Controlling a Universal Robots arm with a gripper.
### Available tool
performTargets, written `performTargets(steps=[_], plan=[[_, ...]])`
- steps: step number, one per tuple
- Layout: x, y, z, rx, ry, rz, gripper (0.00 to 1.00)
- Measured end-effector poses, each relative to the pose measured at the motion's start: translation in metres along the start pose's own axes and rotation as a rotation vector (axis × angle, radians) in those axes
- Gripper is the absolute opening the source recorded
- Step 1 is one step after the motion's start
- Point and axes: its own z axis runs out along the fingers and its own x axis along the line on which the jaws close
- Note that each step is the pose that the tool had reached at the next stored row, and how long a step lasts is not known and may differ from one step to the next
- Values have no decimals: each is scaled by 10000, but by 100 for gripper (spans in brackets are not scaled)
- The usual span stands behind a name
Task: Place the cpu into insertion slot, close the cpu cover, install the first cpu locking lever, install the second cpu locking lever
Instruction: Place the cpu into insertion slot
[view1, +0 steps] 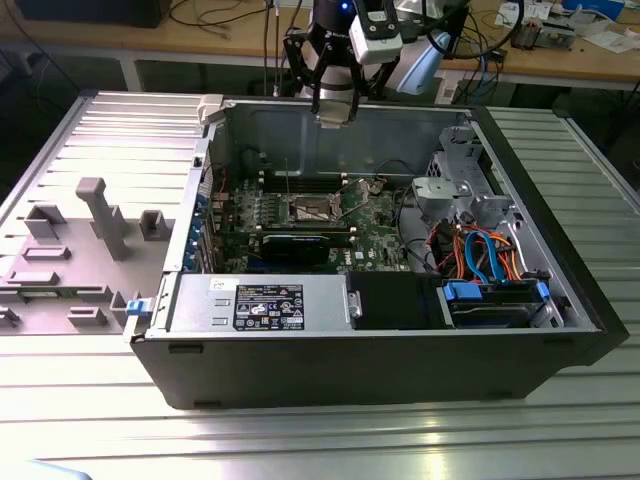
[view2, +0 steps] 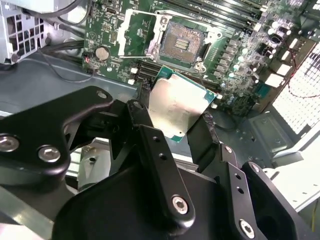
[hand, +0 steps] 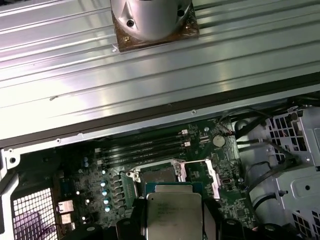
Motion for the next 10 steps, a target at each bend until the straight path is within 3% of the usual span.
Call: performTargets(steps=[7,10], plan=[[0,-1,7,-20,-96,1080,55],[0,-1,9,-25,-121,1372,55]])
